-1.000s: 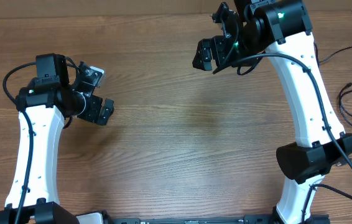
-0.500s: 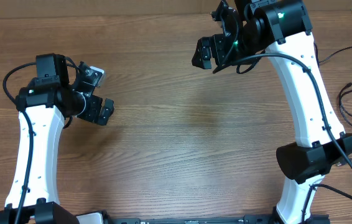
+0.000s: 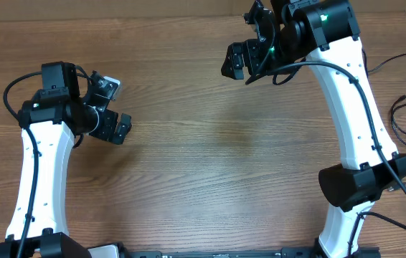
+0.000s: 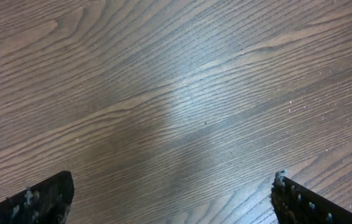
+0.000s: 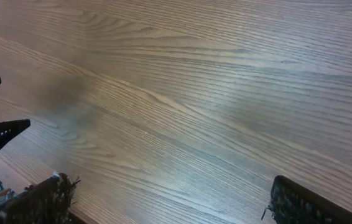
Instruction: Untangle cables
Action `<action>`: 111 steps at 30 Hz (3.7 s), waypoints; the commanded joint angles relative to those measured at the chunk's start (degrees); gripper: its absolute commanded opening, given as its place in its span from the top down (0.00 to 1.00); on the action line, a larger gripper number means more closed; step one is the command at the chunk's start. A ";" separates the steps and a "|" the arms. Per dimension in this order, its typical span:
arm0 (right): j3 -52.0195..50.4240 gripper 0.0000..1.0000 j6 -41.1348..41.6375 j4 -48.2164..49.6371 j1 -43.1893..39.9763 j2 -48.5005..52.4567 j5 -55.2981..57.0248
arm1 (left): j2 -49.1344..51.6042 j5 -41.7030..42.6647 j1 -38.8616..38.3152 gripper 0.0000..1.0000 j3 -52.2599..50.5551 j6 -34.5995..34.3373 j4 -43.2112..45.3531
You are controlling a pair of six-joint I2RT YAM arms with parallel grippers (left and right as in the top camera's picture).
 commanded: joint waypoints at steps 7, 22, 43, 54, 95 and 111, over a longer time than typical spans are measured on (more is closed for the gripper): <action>0.35 0.00 -0.46 0.15 -0.04 -0.04 0.17 | 0.35 0.07 0.31 0.00 0.63 0.90 0.04; 0.35 0.00 -0.46 0.15 -0.04 -0.04 0.17 | 0.44 0.07 0.31 0.00 0.63 0.90 0.04; 0.35 0.00 -0.46 0.15 -0.04 -0.04 0.17 | 0.44 0.02 0.31 0.00 0.63 0.90 0.04; 0.35 0.00 -0.46 0.15 -0.04 -0.04 0.17 | 0.44 -0.42 0.31 0.00 0.63 0.90 -0.24; 0.35 0.00 -0.46 0.15 -0.04 -0.04 0.17 | -39.19 -3.91 -6.93 0.00 -39.15 -28.11 33.16; 0.35 0.00 -0.46 0.15 -0.04 -0.04 0.17 | -66.18 -0.98 -6.93 0.00 -56.96 -34.99 43.93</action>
